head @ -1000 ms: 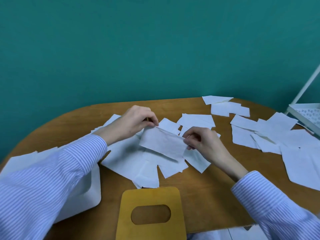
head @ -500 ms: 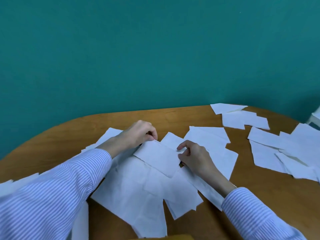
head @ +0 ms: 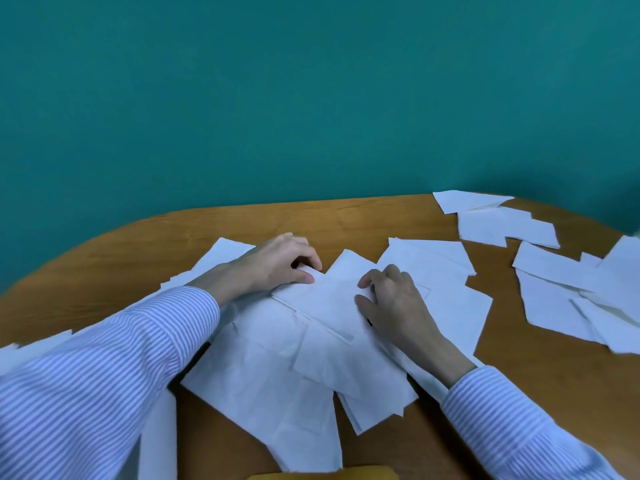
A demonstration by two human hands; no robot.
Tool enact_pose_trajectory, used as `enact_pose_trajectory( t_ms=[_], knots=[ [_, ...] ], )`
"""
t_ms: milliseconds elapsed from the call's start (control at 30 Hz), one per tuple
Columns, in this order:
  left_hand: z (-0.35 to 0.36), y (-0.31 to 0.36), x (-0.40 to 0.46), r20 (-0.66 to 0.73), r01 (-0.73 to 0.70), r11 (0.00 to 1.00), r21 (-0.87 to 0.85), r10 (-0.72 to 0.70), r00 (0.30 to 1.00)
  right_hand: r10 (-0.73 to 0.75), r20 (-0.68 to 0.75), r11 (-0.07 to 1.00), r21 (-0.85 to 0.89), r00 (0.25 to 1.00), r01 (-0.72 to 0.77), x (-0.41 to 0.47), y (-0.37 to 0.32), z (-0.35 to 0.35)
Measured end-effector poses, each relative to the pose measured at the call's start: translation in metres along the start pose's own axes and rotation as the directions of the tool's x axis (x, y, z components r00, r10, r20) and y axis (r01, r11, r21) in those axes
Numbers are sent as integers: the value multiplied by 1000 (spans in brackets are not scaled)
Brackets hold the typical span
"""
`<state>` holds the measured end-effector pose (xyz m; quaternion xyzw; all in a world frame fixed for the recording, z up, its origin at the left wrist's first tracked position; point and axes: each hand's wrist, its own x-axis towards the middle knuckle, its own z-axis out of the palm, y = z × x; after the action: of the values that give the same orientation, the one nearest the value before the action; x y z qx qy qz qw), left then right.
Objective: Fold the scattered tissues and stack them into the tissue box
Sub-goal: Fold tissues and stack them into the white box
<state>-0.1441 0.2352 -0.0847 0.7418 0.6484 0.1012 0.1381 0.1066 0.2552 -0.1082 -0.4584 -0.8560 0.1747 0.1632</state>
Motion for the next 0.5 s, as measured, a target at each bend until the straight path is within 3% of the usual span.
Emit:
enact_pose_trajectory(
  t_ms=[200, 400, 500],
  knots=[
    [-5, 7, -5, 75, 14, 999, 52, -17, 997, 24, 128, 999, 28, 991, -28, 12, -4, -4],
    [-13, 16, -11, 19, 13, 1000, 23, -13, 1000, 44, 223, 997, 48, 974, -56, 19, -11, -17],
    [-22, 21, -19, -18, 15, 1000, -13, -15, 1000, 35, 254, 974, 206, 967, -90, 14, -12, -24]
  ],
)
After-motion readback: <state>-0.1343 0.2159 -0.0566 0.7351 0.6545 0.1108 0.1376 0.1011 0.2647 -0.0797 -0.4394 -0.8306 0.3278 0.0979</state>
